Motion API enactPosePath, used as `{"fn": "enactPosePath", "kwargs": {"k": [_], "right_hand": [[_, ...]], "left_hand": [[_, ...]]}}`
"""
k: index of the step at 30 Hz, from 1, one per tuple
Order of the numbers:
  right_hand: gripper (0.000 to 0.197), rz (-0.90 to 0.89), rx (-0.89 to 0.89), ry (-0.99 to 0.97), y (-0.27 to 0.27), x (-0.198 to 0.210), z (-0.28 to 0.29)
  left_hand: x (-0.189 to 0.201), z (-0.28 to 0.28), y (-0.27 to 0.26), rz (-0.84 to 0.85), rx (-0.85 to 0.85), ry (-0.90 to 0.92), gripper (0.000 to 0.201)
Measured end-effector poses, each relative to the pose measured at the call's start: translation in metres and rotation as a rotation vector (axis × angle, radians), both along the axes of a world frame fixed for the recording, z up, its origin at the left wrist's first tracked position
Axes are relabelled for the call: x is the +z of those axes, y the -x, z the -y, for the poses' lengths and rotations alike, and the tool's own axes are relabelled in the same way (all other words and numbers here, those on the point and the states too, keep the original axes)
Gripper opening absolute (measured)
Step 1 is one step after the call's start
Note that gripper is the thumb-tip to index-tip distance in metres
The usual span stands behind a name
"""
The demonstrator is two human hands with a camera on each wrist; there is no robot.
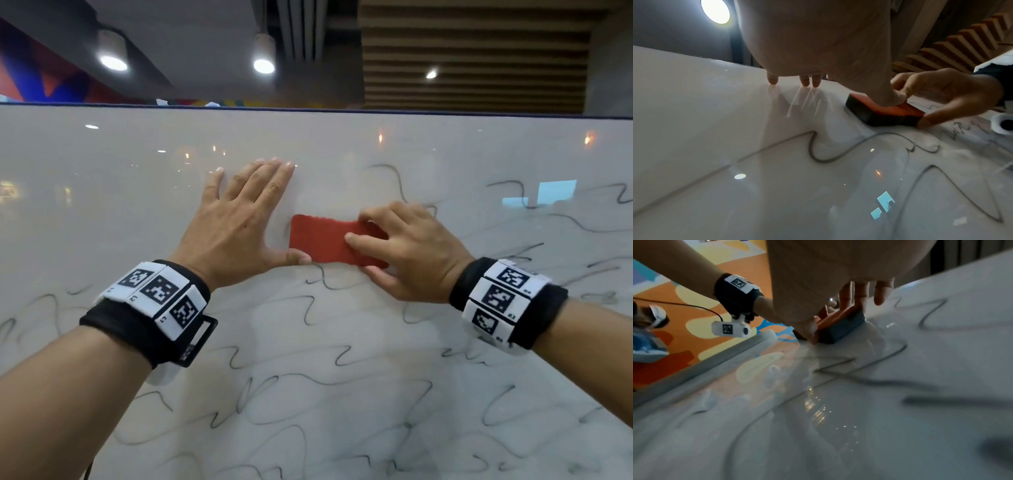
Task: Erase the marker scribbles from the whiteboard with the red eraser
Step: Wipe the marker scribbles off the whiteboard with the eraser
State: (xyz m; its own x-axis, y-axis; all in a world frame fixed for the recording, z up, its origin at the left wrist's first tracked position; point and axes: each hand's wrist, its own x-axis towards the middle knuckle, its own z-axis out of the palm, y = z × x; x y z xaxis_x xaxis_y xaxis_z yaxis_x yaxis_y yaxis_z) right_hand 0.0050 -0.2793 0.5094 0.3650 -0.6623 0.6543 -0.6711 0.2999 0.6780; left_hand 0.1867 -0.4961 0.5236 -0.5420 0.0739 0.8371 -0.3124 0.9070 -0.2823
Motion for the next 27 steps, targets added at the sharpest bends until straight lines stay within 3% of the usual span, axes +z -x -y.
{"fn": "enactPosePath", "kwargs": {"k": [4, 6, 10, 12, 16, 18, 23, 27], "right_hand": [[0.047, 0.133, -0.034, 0.241, 0.002, 0.041, -0.009], [0.047, 0.18, -0.028, 0.312, 0.001, 0.039, -0.007], [0.044, 0.075, -0.041, 0.133, -0.001, -0.003, -0.001], [0.046, 0.035, -0.09, 0.048, 0.001, -0.001, -0.009], [0.045, 0.131, -0.092, 0.226, 0.007, 0.041, -0.025], [0.044, 0.185, -0.071, 0.299, 0.01, 0.041, -0.027], [0.043, 0.048, -0.051, 0.103, 0.021, -0.001, -0.031], [0.043, 0.041, -0.072, 0.145, 0.025, 0.022, -0.041]], "left_hand": [[0.0, 0.001, 0.004, -0.011, 0.004, 0.011, 0.115], [-0.001, 0.001, 0.006, -0.022, 0.006, 0.016, 0.112], [-0.001, -0.002, 0.009, -0.013, -0.01, 0.016, 0.108], [0.0, -0.005, 0.012, 0.001, -0.005, 0.036, 0.11], [0.001, -0.016, 0.019, -0.017, -0.004, 0.028, 0.114], [0.0, -0.021, 0.023, -0.038, 0.013, 0.011, 0.117], [-0.006, -0.026, 0.033, -0.053, 0.054, 0.0, 0.12], [-0.007, -0.029, 0.036, -0.049, 0.082, -0.019, 0.119]]}}
